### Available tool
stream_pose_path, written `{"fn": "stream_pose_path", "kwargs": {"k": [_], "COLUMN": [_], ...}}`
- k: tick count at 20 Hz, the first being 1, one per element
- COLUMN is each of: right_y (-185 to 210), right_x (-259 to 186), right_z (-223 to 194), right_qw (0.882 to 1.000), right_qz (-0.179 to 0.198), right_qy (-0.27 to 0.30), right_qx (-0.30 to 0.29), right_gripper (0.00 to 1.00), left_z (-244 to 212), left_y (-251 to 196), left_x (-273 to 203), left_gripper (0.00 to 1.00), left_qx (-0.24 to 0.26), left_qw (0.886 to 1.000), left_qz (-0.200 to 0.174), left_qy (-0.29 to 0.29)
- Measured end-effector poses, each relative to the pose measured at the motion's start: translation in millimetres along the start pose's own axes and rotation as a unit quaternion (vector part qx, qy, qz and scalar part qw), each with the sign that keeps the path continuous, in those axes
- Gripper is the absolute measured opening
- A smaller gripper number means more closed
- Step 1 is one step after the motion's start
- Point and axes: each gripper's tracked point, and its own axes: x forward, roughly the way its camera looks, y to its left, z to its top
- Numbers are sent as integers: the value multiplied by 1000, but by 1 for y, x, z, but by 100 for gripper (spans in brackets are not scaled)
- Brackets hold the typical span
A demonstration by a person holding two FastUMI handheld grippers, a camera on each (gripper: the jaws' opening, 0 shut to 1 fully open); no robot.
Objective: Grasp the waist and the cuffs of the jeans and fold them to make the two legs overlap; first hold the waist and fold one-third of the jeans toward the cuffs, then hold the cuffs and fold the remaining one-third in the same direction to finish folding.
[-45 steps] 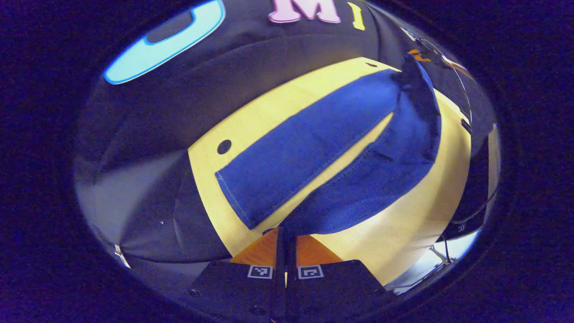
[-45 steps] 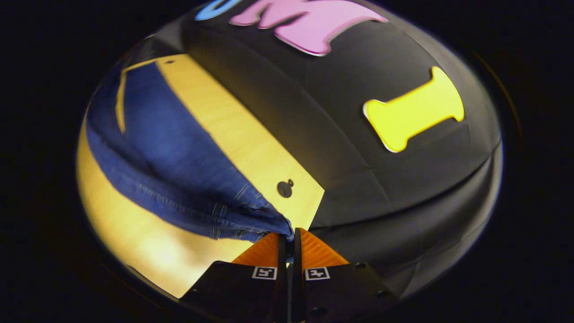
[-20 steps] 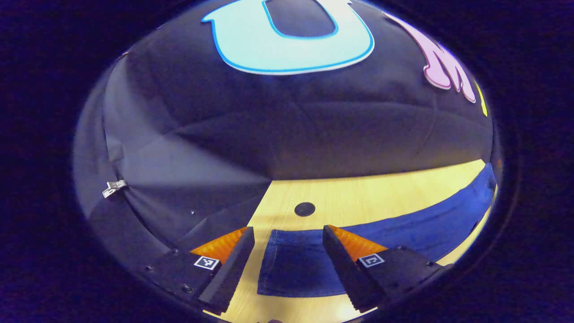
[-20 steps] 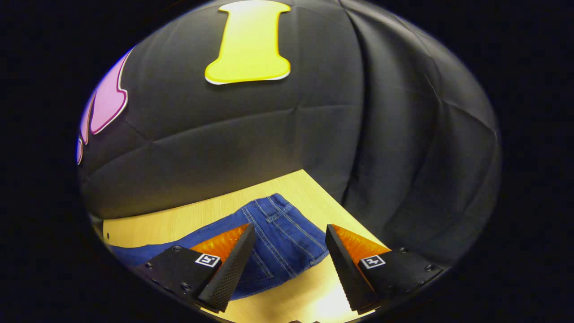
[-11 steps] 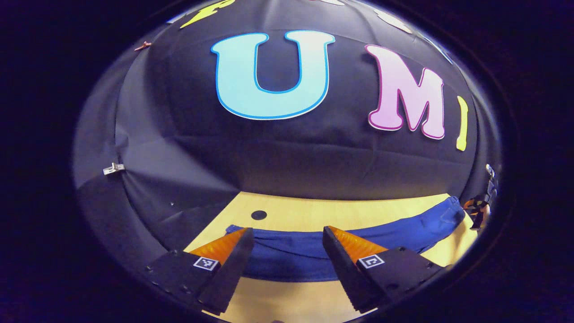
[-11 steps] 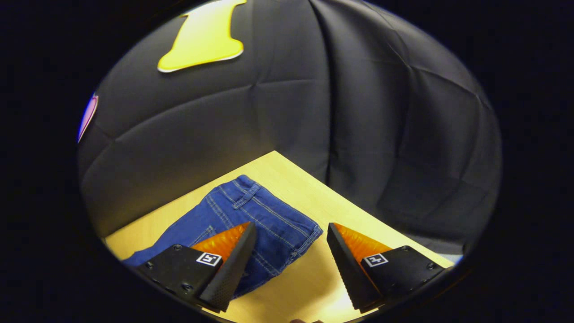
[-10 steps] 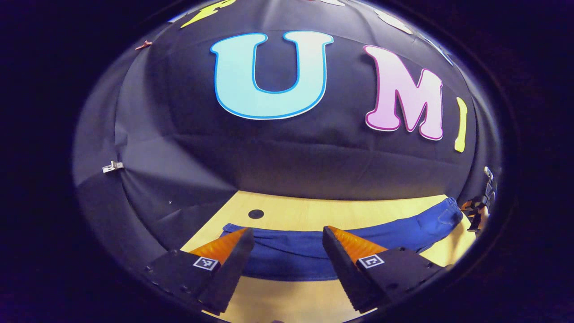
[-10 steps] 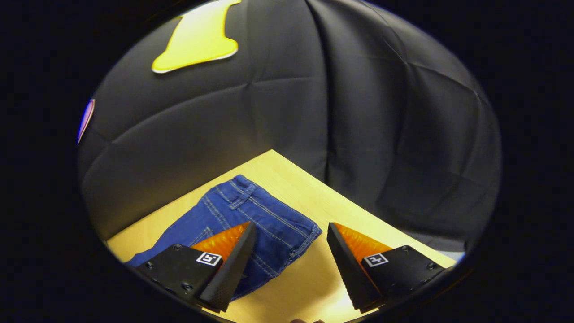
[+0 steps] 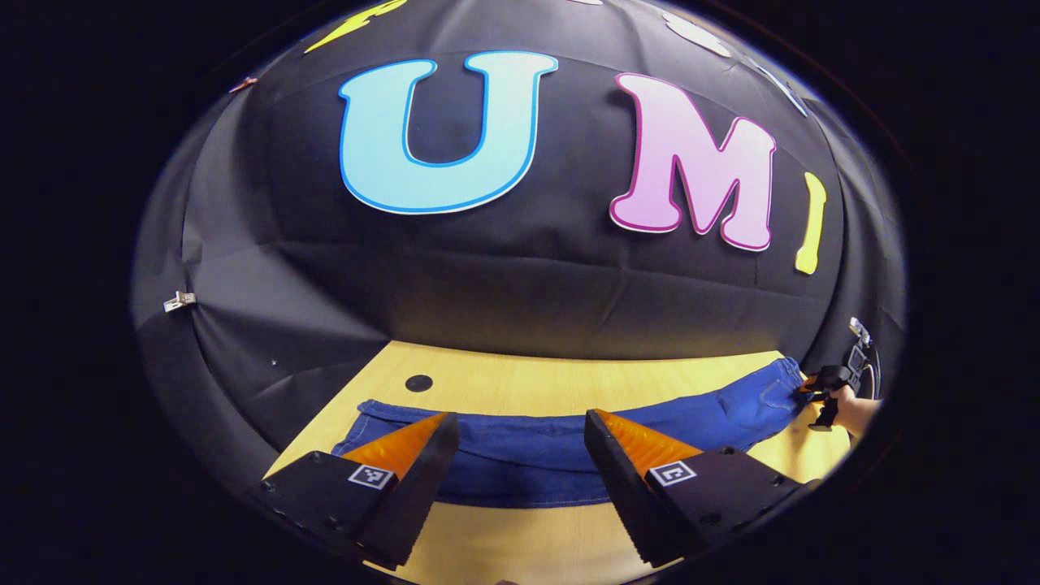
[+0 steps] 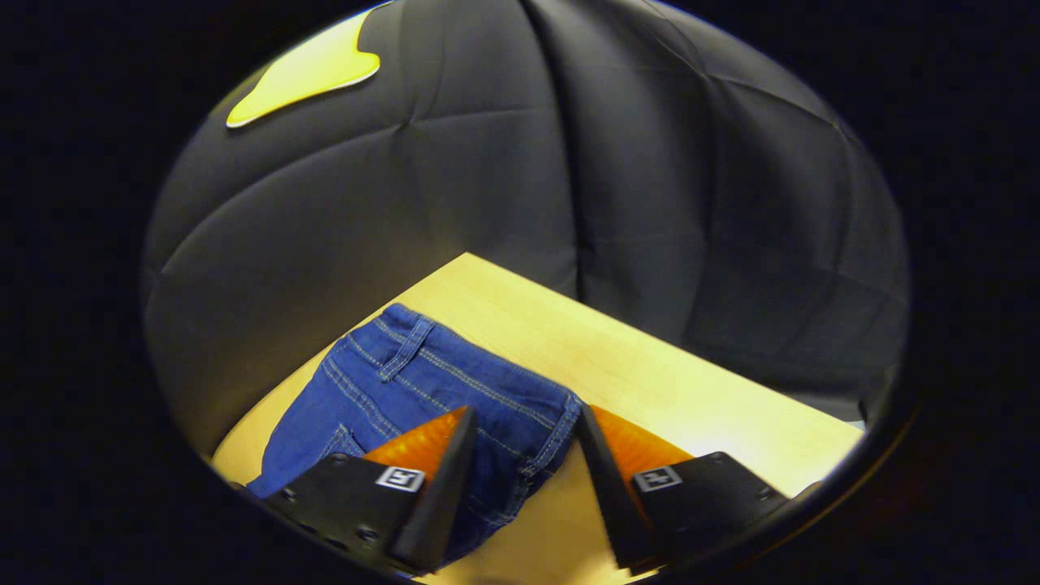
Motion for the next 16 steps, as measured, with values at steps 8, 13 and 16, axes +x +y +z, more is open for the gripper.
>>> {"fn": "stream_pose_path", "kwargs": {"k": [8,13,16], "right_y": [22,36,60], "right_x": [3,-25,-59], "right_z": [0,41,61], "right_qw": [998,992,982], "right_qz": [51,98,140], "right_qy": [-20,-77,-113], "right_qx": [-1,-16,-48], "right_gripper": [9,8,8], "left_z": [-17,-14,-11], "left_y": [-15,-27,-36], "left_x": [-8,-13,-18], "left_gripper": [98,99,99], "left_qx": [-19,-16,-23], "left_qw": [1000,1000,999], "left_qz": [-9,-20,-30], "left_qy": [22,18,8]}}
